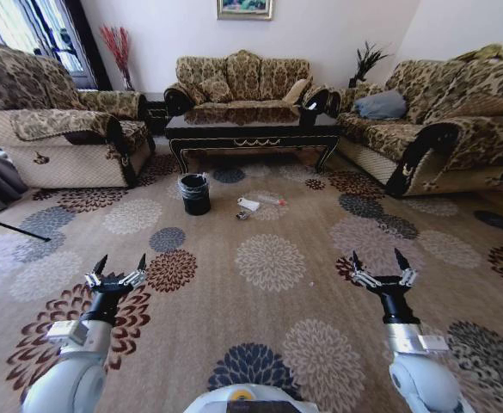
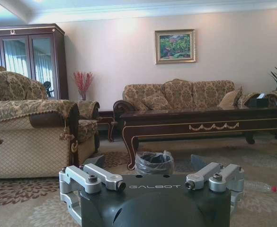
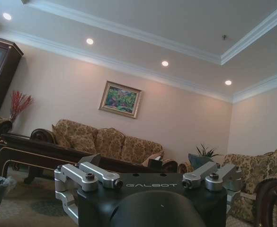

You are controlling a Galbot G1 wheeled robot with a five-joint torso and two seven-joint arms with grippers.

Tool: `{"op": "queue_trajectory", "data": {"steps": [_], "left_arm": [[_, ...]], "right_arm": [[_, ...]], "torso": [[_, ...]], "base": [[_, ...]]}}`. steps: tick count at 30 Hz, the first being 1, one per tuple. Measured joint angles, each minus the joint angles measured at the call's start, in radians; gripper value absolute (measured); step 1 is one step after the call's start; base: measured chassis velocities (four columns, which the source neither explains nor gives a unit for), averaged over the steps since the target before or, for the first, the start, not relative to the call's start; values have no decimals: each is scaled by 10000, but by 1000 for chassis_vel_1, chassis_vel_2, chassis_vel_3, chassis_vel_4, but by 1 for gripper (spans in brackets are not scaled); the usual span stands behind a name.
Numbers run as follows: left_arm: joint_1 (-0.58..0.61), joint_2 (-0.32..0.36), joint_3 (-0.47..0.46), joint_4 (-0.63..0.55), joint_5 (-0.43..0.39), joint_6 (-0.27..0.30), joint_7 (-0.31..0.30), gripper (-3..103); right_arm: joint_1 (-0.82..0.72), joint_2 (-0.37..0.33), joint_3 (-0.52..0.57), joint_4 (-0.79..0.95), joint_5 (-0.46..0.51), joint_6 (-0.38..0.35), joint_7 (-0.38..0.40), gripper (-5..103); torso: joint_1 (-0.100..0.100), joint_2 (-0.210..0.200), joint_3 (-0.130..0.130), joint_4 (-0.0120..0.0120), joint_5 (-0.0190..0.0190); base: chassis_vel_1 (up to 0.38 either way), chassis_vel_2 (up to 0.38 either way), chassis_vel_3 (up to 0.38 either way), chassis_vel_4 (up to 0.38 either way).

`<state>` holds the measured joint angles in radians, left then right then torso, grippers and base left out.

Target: Move to the front of the table and pick up the trash from the floor, then place it into the trash bin.

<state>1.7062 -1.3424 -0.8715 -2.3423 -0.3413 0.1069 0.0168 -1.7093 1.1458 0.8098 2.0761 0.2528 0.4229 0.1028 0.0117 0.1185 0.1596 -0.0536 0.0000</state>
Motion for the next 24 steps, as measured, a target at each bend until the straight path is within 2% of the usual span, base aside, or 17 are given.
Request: {"op": "queue_trajectory", "data": {"steps": [8, 10, 21, 24], "left_arm": [[-101, 72, 40, 155, 15, -14, -1, 100], [-189, 133, 126, 274, -30, -169, -3, 100], [-523, 462, 235, 781, -179, -329, -233, 100], [-644, 627, 238, 899, -183, -321, -248, 100]], "right_arm": [[143, 44, -36, -175, -114, -95, 140, 100], [212, 43, -36, -219, -105, -94, 164, 100], [239, 172, 9, -340, -46, 8, 72, 100], [262, 204, 54, -362, -158, -226, 239, 100]], "torso": [[-16, -184, -168, 0, 0], [-28, -243, -212, 0, -1], [-45, -265, -218, 0, -1], [-45, -256, -211, -1, -1]], "base": [[0, 0, 0, 0], [0, 0, 0, 0], [0, 0, 0, 0], [0, 0, 0, 0]]}}
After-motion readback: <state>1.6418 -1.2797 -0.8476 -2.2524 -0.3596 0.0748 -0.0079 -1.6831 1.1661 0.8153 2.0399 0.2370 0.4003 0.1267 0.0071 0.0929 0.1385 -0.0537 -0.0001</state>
